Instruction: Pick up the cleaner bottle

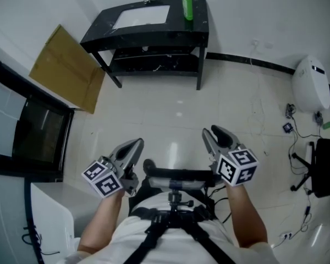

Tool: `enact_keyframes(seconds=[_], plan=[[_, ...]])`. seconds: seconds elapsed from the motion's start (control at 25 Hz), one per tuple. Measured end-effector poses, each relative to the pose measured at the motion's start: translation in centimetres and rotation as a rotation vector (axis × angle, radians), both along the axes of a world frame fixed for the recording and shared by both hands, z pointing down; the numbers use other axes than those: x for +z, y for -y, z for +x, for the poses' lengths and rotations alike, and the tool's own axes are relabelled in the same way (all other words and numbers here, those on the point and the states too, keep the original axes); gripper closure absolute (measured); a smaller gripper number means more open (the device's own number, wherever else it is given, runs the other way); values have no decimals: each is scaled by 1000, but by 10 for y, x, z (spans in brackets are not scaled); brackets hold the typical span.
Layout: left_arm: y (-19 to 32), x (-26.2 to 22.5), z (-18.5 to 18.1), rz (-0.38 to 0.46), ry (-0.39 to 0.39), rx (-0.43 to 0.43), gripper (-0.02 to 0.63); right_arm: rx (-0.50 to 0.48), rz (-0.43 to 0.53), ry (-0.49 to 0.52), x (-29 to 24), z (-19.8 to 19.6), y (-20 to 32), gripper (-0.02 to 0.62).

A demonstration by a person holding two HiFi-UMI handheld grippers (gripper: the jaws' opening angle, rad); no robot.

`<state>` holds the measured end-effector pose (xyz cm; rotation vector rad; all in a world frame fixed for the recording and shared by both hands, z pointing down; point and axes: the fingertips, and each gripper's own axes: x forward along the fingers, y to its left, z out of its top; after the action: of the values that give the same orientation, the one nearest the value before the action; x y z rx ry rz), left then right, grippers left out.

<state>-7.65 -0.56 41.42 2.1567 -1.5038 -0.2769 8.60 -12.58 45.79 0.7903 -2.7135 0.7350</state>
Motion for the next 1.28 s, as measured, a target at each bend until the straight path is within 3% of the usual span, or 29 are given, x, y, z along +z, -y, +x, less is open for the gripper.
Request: enact_keyframes(seconds=[0.24,0.84,1.28], plan=[[17,4,-3,9,-8,7,612,-5,1,-13,4,-5,12,453],[59,7,-53,19,-29,-14,612,-20,19,-49,1,-52,57,453],[112,26,-120,6,-83,60,612,38,-11,-98,15,-112,92,453]])
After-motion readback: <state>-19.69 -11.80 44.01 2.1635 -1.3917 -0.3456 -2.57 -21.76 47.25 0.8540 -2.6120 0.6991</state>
